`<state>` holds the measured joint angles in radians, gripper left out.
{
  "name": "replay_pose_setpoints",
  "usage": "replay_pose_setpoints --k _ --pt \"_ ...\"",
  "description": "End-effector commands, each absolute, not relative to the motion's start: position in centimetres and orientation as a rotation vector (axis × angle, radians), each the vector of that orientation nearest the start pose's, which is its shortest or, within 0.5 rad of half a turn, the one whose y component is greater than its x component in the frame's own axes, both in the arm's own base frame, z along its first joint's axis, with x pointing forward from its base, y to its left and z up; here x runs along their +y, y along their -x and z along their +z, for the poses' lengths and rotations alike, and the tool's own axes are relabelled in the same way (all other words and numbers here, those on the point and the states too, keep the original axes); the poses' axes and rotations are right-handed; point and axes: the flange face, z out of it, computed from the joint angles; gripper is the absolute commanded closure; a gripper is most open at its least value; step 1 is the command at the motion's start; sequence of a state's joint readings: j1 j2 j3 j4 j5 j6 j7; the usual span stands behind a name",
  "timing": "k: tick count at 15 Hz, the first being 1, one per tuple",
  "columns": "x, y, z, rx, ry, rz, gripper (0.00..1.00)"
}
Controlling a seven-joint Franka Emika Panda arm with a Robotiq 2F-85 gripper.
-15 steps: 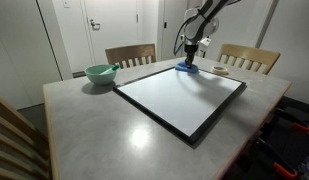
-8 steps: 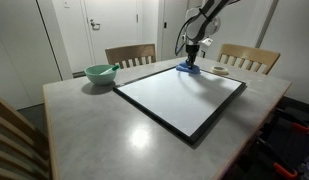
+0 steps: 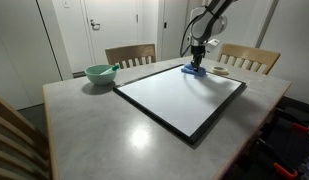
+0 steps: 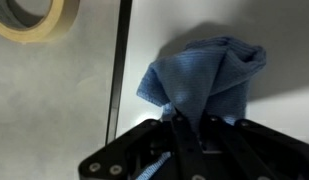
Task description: Use the blue cloth to wipe the whiteboard
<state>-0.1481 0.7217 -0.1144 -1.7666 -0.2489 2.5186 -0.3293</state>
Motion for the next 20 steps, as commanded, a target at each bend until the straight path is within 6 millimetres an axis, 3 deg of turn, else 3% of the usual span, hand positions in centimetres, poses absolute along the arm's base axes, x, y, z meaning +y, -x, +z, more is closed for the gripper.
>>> replay_pose_setpoints --k 1,6,7,13,14,20 --pt "-16.4 -60.8 15.4 -0.497 3.321 0.143 0.97" --pt "-16.2 -58.2 15.4 -0.57 3.299 0.224 0.97" --pt "-16.5 -60.5 15.8 -0.532 3.316 0.168 0.88" --pt "-16.3 -59.5 15.8 -0.535 3.307 0.191 0.88" --pt "-16.3 -59.4 15.8 -0.535 3.307 0.191 0.97" --pt "-16.6 -57.3 14.3 -0.509 3.289 0.246 0.97"
